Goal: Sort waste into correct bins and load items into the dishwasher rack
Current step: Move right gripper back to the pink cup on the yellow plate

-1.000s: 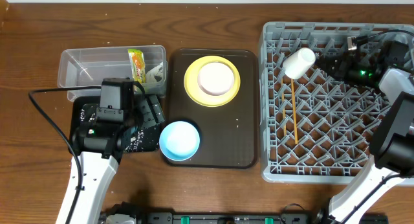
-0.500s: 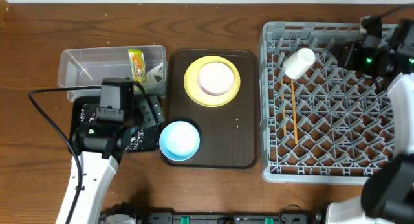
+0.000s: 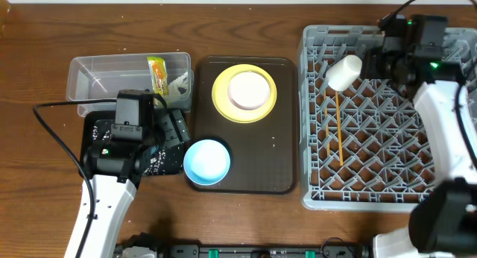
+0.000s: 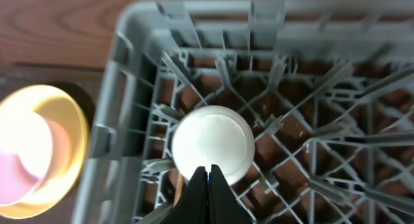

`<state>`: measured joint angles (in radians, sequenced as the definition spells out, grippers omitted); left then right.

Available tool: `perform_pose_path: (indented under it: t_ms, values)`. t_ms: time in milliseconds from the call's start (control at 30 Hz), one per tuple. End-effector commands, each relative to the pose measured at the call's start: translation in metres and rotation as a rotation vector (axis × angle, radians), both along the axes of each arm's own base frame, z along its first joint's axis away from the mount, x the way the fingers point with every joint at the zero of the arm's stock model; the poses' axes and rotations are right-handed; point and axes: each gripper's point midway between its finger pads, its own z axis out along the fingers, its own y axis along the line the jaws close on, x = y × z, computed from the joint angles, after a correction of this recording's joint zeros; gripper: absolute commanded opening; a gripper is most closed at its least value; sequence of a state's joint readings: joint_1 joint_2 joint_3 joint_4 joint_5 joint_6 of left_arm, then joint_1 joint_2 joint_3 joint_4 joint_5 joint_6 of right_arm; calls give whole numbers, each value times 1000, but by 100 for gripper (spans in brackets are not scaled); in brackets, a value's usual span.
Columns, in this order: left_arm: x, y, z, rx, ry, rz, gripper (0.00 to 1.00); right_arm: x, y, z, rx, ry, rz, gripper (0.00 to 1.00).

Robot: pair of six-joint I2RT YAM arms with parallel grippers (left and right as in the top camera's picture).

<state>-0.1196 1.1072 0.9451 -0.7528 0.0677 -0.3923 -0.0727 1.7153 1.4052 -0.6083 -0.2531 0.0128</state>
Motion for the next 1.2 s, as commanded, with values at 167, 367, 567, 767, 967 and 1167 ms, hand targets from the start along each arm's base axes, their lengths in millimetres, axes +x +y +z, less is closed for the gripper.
perform_pose_path:
  t_ms: [167,367,567,767,967,1167]
  values:
    - [3,2,7,7,-19,6,90,4,8,-74,27,162,35,1]
    - [3,2,7,7,-19,6,90,7,7,-81,25,168,33,1]
    - [3,2,7,7,-19,6,89,10,14,-10,28,15,54,1]
    - [3,2,7,7,-19,6,89,-20,52,72,27,-141,139,1]
    - [3,2,7,7,-19,6,89,-61,141,100,75,-181,371,1]
    - [3,2,7,7,-19,6,90,-82,210,81,32,-151,518,11]
